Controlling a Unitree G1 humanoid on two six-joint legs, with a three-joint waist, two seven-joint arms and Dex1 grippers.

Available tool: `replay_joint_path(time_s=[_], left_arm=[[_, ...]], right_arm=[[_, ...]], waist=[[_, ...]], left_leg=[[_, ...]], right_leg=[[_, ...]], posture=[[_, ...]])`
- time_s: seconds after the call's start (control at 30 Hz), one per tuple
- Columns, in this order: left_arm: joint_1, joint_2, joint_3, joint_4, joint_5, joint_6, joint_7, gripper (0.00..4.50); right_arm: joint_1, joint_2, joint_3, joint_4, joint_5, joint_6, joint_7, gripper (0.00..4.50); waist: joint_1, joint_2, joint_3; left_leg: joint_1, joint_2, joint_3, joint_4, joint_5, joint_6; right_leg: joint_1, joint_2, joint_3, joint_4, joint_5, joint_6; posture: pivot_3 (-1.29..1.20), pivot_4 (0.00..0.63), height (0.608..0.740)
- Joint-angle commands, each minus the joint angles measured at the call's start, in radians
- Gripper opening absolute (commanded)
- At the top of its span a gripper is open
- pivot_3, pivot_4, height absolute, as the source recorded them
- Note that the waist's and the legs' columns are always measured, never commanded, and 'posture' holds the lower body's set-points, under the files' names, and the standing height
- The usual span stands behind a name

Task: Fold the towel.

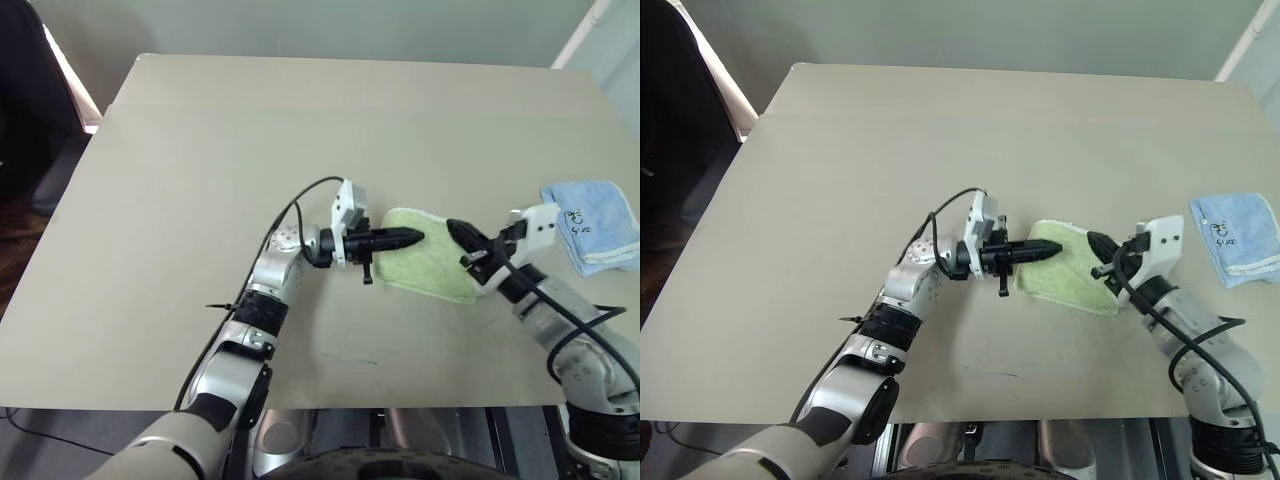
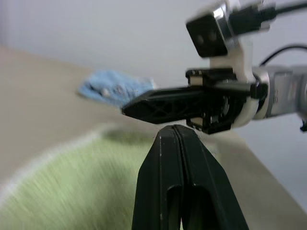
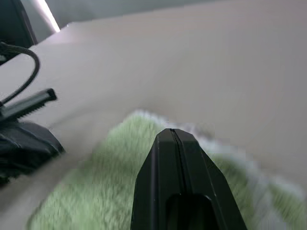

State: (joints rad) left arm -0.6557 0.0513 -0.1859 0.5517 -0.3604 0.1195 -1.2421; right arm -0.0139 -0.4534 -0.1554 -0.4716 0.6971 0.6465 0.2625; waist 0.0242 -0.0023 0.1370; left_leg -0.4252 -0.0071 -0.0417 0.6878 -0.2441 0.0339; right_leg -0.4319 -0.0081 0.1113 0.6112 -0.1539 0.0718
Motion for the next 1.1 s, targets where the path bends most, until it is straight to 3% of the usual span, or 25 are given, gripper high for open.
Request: replay_joint_path(time_s=[0.03,0.27,0.47,0.67,0.7,0.8,0.97,1.1], left_arm=[[-0.004,-0.022,-0.02,0.109,0.057,-0.097,-0.006,0.03],[-0.002,-0.023,-0.036,0.269,0.137,-0.208,-0.034,0.03],[-0.019,-0.018,-0.025,0.294,0.157,-0.217,-0.031,0.03],[-0.054,-0.04,0.028,0.273,0.109,-0.155,-0.037,0.03],[-0.061,-0.044,0.041,0.261,0.093,-0.116,-0.036,0.0],[-0.074,-0.051,0.058,0.225,0.07,-0.029,-0.028,0.64],[-0.078,-0.034,0.088,0.102,0.004,0.127,-0.044,2.38],[-0.088,0.019,0.134,-0.094,-0.119,0.365,-0.025,3.82]], right_arm=[[0.019,0.026,0.029,0.051,-0.075,-0.072,0.031,0.0],[0.02,0.072,0.038,0.181,-0.177,-0.171,0.045,0.0],[0.025,0.035,0.054,0.207,-0.244,-0.18,0.077,0.0],[0.004,-0.003,0.087,0.228,-0.309,-0.175,0.107,0.0],[-0.003,0.002,0.079,0.223,-0.3,-0.173,0.109,0.17],[-0.016,0.014,0.054,0.174,-0.248,-0.169,0.142,0.83],[-0.021,0.002,-0.041,0.034,-0.069,-0.093,0.188,2.55],[-0.007,-0.057,-0.13,-0.064,0.059,-0.02,0.205,3.92]], waist=[[0.0,0.0,0.0],[-0.002,0.005,-0.003],[-0.003,0.009,-0.006],[-0.003,0.01,-0.006],[-0.003,0.01,-0.006],[-0.003,0.01,-0.006],[-0.003,0.01,-0.006],[-0.003,0.01,-0.006]], left_leg=[[0.0,0.0,0.0,0.0,0.0,0.0],[0.0,0.0,-0.001,0.004,0.0,0.001],[0.0,0.0,-0.002,0.008,-0.002,0.001],[0.0,0.0,-0.003,0.01,-0.002,0.001],[0.0,0.0,-0.003,0.01,-0.002,0.0],[-0.001,0.0,-0.003,0.01,-0.002,0.0],[-0.007,0.0,-0.002,0.01,-0.002,0.0],[-0.011,0.0,0.0,0.011,-0.003,0.0]], right_leg=[[0.0,0.0,0.0,0.0,0.0,0.0],[0.002,0.0,0.0,-0.001,-0.002,-0.003],[0.004,0.001,0.0,0.0,-0.003,0.0],[0.004,0.001,0.0,0.0,-0.003,0.0],[0.004,0.001,0.0,0.0,-0.003,0.0],[0.003,0.001,0.0,0.0,-0.002,0.0],[-0.002,0.001,0.0,-0.001,-0.001,-0.002],[-0.005,0.001,0.0,-0.001,0.0,-0.006]], posture=[[0.0,0.15,0.728],[0.0,0.15,0.728],[0.0,0.15,0.728],[0.0,0.15,0.728],[0.0,0.15,0.728],[0.0,0.15,0.728],[0.0,0.15,0.728],[0.0,0.15,0.728]])
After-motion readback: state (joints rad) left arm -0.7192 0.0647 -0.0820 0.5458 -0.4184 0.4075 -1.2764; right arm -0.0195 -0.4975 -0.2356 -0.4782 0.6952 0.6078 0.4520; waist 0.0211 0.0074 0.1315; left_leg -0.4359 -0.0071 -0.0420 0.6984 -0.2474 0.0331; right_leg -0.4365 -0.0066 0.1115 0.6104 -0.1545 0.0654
